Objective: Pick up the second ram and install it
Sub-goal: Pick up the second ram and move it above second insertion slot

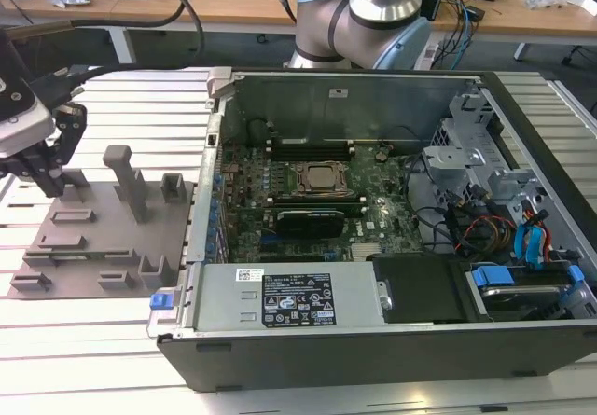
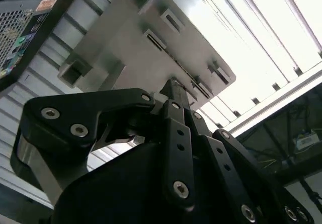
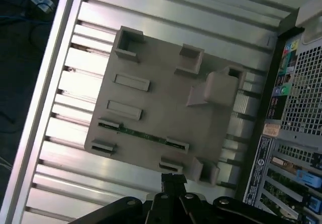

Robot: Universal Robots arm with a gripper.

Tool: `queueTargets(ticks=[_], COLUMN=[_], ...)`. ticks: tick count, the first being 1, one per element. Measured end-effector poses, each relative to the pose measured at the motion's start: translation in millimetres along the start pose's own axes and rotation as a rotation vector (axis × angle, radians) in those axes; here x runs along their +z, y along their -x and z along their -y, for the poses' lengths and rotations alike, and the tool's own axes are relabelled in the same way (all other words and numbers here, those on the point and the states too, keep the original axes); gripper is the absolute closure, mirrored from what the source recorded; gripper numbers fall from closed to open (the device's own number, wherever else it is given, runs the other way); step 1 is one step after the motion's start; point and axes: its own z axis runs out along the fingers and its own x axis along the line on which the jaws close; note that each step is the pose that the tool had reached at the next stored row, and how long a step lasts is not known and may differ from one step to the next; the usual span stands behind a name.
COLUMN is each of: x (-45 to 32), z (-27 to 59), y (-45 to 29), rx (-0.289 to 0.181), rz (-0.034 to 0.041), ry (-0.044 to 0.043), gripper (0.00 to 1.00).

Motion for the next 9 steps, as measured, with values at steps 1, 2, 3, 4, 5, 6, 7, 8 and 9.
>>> queueTargets(ticks=[1, 2, 3, 4, 5, 6, 7, 8, 9], x=[0.0, 0.0, 0.0, 0.0, 0.0, 0.0, 0.0, 0.0, 0.0], z=[0.0, 0.0, 0.0, 0.0, 0.0, 0.0, 0.0, 0.0, 0.0], y=[0.0, 0.0, 0.0, 0.0, 0.0, 0.0, 0.0, 0.0, 0.0], rx=[-0.022, -0.051, -0.079, -0.104, -0.131, -0.158, -0.187, -0.209, -0.256], rz=[-0.0002, -0.0005, -0.0008, -0.0010, -0.0012, -0.0015, -0.0018, -0.0020, -0.0025], ry=[0.0006, 0.0014, 0.0022, 0.0029, 0.0036, 0.0043, 0.0051, 0.0057, 0.0070], gripper=[0.89, 0.89, 0.89, 0.89, 0.89, 0.89, 0.89, 0.89, 0.89])
